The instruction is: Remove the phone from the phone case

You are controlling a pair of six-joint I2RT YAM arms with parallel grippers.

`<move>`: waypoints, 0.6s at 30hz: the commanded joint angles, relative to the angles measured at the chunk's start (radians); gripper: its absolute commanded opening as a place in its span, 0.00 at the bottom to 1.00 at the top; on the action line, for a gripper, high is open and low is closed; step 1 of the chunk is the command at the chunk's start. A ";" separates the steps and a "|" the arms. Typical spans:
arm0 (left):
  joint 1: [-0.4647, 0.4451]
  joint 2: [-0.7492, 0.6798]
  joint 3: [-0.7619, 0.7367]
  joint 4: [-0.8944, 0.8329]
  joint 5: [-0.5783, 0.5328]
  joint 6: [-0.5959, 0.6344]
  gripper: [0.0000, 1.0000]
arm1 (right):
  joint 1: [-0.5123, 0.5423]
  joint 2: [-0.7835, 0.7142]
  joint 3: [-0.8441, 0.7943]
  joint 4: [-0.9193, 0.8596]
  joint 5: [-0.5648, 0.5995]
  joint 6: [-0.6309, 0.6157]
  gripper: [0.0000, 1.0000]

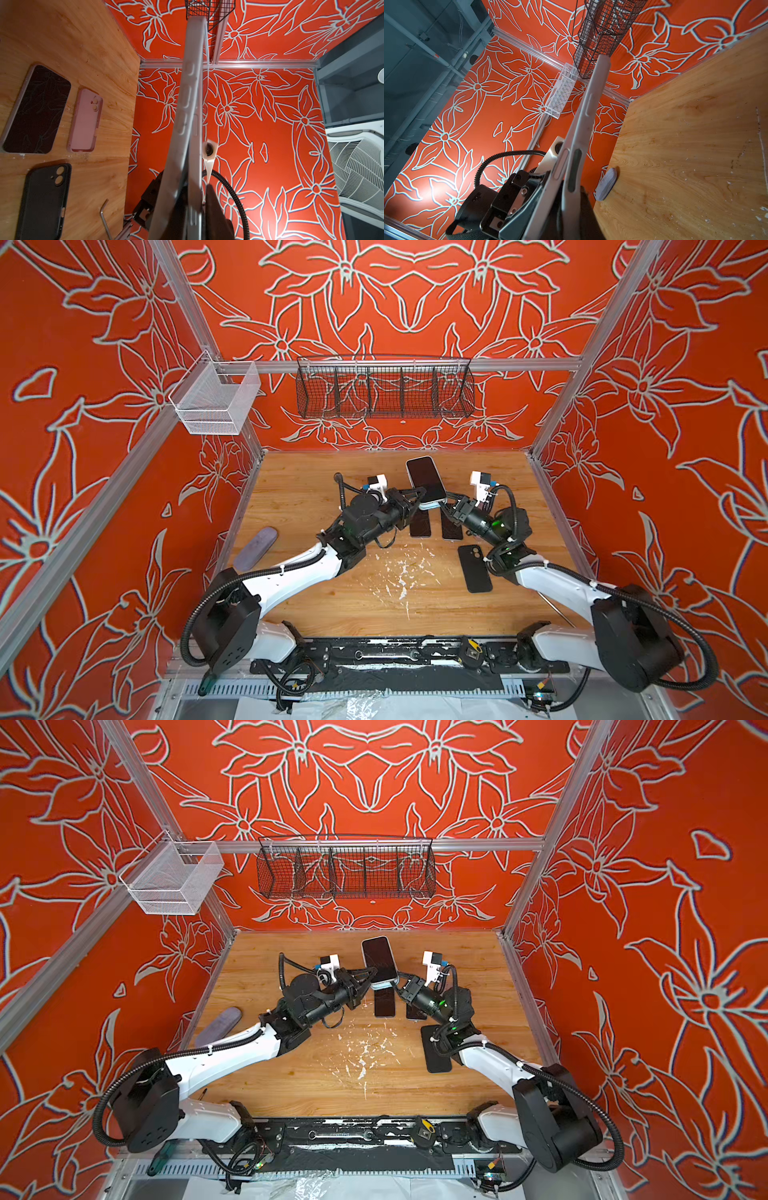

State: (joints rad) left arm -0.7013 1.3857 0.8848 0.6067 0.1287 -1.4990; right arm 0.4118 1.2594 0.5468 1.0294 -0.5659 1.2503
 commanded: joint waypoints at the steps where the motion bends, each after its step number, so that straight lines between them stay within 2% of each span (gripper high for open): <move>1: -0.001 0.011 0.049 0.050 0.017 0.017 0.10 | 0.009 -0.015 -0.006 0.052 -0.027 0.003 0.01; 6: -0.001 0.019 0.071 0.075 0.036 0.019 0.00 | 0.013 -0.036 0.017 -0.016 -0.035 -0.025 0.01; 18: -0.001 0.011 0.090 0.082 0.041 0.035 0.00 | 0.013 -0.054 -0.012 -0.045 -0.003 -0.035 0.01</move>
State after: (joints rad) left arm -0.7013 1.4048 0.9295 0.5980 0.1616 -1.4830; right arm 0.4114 1.2278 0.5457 0.9813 -0.5316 1.2350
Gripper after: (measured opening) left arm 0.080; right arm 0.114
